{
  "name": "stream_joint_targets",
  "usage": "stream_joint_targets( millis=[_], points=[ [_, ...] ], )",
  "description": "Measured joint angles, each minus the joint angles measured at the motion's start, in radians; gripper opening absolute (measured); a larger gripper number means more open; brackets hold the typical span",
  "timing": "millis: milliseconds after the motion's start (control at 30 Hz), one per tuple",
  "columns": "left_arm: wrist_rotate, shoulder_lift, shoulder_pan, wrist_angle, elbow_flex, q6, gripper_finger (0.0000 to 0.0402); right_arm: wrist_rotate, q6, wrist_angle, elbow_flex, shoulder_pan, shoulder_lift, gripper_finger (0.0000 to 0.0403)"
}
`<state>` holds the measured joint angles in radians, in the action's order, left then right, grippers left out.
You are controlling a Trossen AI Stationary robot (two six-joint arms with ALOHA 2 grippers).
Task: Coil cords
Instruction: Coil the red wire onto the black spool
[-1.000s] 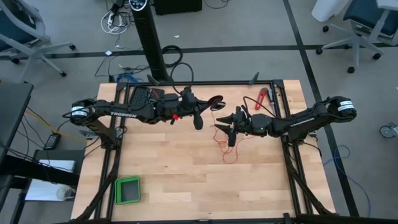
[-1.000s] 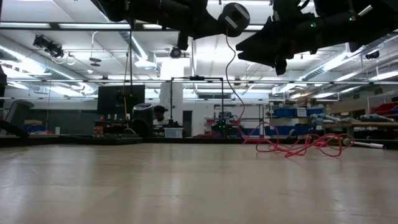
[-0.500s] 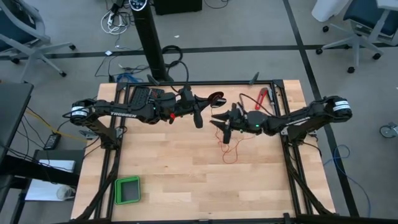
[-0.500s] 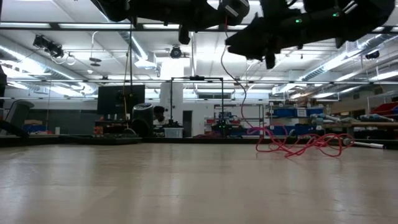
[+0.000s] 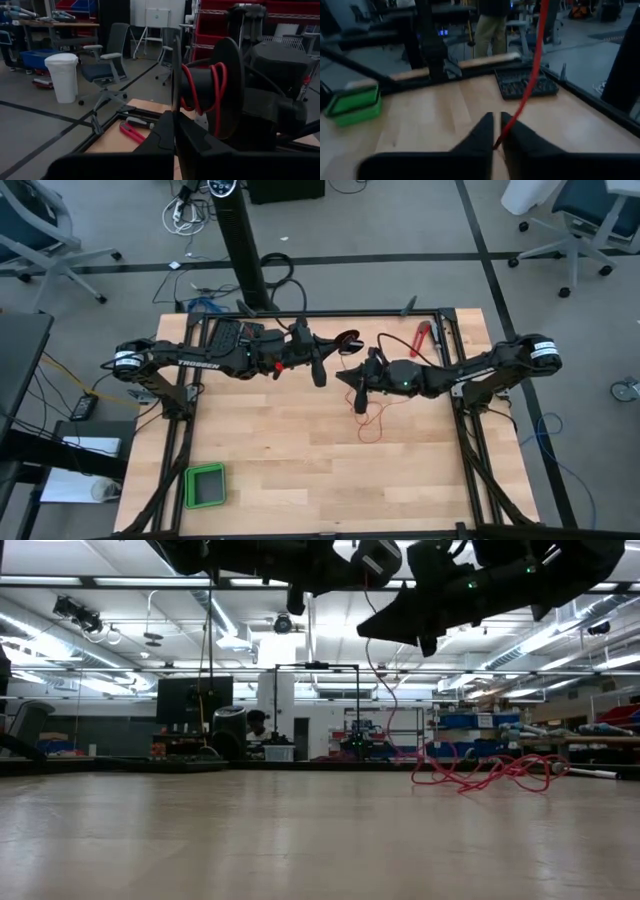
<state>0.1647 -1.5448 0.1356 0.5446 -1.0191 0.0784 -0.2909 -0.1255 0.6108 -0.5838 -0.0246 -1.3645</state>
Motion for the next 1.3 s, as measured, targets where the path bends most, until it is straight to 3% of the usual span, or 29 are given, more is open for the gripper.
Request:
stream_joint_targets(
  millis=[200,433,667,900,1100,1300],
  points=[
    [0.000,0.000,0.000,-0.057,0.000,0.001,0.0006,-0.033,-0.019,-0.209,0.000,0.002,0.097,0.0003],
    [0.000,0.000,0.000,-0.151,0.000,0.002,0.0006,-0.211,-0.029,-0.521,0.000,0.002,0.318,0.0002],
    [0.029,0.000,0.000,-0.271,-0.001,-0.046,0.0006,-0.208,-0.015,-0.536,-0.006,0.010,0.494,0.0001],
    [0.081,0.000,0.000,-0.310,-0.002,-0.083,0.0006,-0.112,-0.013,-0.556,-0.110,0.056,0.420,0.0002],
    [0.113,0.000,0.000,-0.373,-0.002,-0.097,0.0006,-0.096,0.053,-0.566,-0.213,0.068,0.321,0.0004],
    [0.147,0.000,-0.001,-0.394,0.001,-0.097,0.0006,-0.005,0.116,-0.554,-0.264,0.068,0.216,0.0044]
  ],
)
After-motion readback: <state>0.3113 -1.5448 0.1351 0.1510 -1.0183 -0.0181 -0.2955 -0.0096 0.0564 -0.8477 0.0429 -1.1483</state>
